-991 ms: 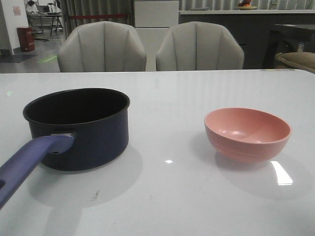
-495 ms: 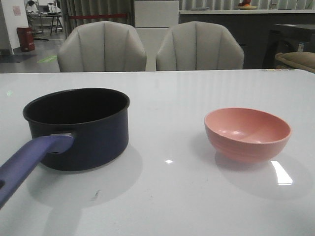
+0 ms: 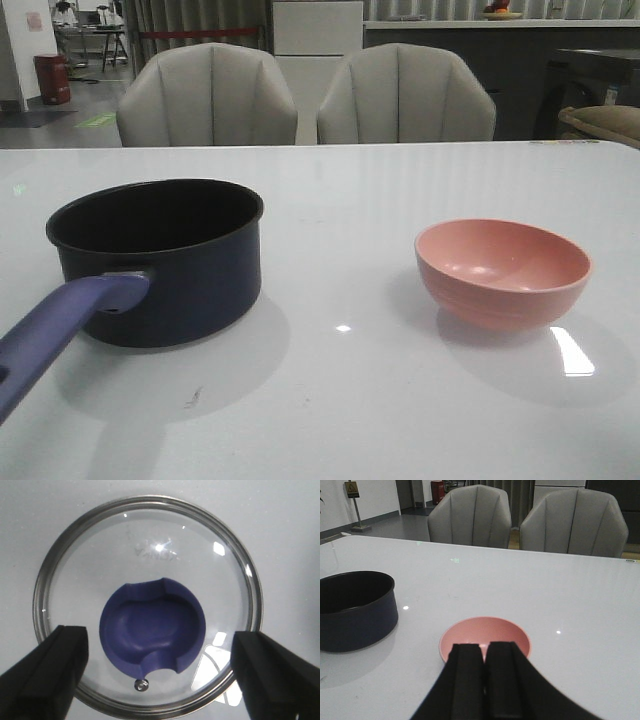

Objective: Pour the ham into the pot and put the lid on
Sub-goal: 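Lower the left gripper to the lid knob on the table and grasp it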

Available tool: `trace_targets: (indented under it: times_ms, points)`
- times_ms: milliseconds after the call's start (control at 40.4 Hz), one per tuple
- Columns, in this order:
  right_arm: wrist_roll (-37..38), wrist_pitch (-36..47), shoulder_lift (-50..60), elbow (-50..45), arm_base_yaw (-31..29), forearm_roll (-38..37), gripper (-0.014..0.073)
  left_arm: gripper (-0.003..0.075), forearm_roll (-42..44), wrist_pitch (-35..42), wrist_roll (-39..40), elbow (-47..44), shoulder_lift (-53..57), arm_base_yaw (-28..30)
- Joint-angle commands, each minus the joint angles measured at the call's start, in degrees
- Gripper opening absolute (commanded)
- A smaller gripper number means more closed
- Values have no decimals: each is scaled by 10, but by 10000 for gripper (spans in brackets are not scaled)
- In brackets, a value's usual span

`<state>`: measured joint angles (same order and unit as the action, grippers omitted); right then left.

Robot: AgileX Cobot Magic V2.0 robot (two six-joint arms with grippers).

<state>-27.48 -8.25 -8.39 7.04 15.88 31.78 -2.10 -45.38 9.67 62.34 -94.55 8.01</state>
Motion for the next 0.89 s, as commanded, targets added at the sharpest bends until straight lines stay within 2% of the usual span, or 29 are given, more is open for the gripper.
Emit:
trace_targets:
  times_ms: [0, 594, 867]
  points:
    - [-2, 42, -4, 14, -1, 3, 138, 606, -7, 10, 6, 22, 10, 0]
    - [-2, 42, -4, 14, -1, 3, 138, 596, -7, 27, 20, 26, -36, 1]
    - [-2, 42, -4, 14, -1, 3, 138, 373, -5, 31, 20, 26, -36, 1]
